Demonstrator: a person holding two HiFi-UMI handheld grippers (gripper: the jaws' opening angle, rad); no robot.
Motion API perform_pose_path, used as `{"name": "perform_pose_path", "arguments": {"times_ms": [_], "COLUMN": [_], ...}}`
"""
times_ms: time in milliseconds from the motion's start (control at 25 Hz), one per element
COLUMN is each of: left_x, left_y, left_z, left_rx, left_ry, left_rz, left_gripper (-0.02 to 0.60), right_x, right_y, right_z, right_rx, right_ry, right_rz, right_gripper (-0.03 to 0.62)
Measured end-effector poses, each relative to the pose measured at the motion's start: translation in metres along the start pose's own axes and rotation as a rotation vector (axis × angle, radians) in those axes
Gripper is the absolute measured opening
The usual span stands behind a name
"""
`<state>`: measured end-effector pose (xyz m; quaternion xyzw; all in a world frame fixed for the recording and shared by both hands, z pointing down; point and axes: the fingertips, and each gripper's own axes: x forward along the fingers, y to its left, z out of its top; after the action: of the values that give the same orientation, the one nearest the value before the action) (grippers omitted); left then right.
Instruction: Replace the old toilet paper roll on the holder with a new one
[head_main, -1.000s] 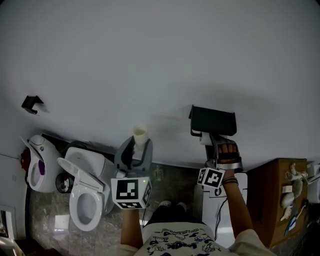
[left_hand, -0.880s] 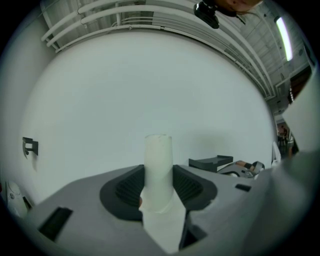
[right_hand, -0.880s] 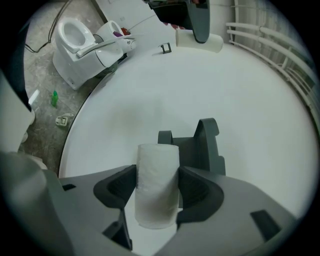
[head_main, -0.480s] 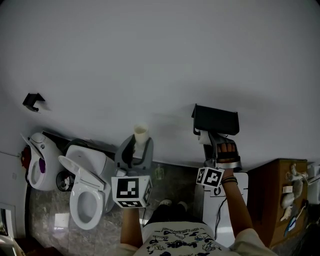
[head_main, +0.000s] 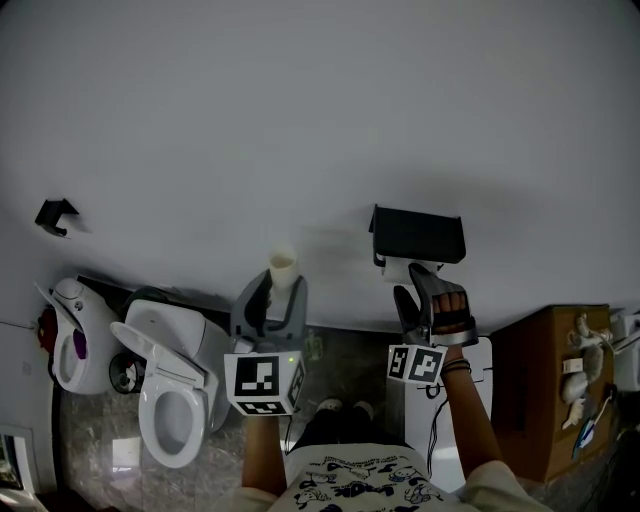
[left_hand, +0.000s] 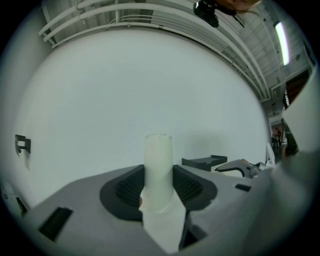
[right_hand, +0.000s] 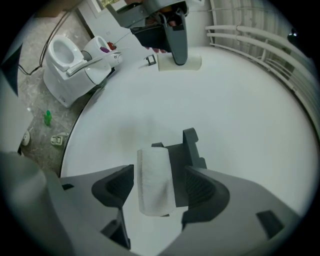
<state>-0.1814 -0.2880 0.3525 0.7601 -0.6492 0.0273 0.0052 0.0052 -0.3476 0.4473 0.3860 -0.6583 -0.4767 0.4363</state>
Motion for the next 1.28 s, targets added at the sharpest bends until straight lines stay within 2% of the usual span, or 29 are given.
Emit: {"name": "perform_pose_path", "arguments": {"times_ms": [160, 280, 560, 640, 720, 880, 960, 1080, 1280], "left_x": [0.003, 0.005, 0.017, 0.02, 0.021, 0.025, 0.026, 0.028, 0.028], "left_y": [-0.007, -0.014, -0.028, -0.032, -0.035, -0.041, -0.043, -0.047, -0.055], "left_z": [0.001, 0.003, 0.006, 0.007, 0.009, 0.012, 0.013, 0.014, 0.015], "left_rx": [-0.003, -0.003, -0.011, -0.012, -0.013, -0.013, -0.012, -0.018, -0.02], "left_ry": [-0.005, -0.011, -0.015, -0.017, -0.02, -0.024, -0.025, -0.028, -0.031], "left_rz": [-0.022, -0.038, -0.063, -0.067, -0.07, -0.076, -0.076, -0.078, -0.086], "left_gripper": [0.183, 0.183, 0.183, 0.183, 0.183, 0.183, 0.183, 0.183, 0.183], "right_x": [-0.016, -0.029, -0.057, -0.064, -0.07, -0.084, -0.088, -0.094, -0.101], "right_y": [-0.006, -0.02, -0.068, -0.083, -0.094, -0.111, -0.118, -0.122, -0.118], "right_z": [0.002, 0.0, -0.017, -0.026, -0.039, -0.064, -0.072, -0.083, -0.092], "right_rx": [0.117, 0.27, 0.911, 1.047, 1.127, 1.25, 1.314, 1.381, 1.453], "right_ry": [-0.025, -0.038, -0.125, -0.146, -0.14, -0.123, -0.131, -0.126, -0.115], "right_rz": [0.0, -0.013, -0.048, -0.076, -0.121, -0.242, -0.275, -0.311, -0.322], "right_gripper": [0.305, 0.305, 0.304, 0.304, 0.295, 0.131, 0.093, 0.054, 0.035]}}
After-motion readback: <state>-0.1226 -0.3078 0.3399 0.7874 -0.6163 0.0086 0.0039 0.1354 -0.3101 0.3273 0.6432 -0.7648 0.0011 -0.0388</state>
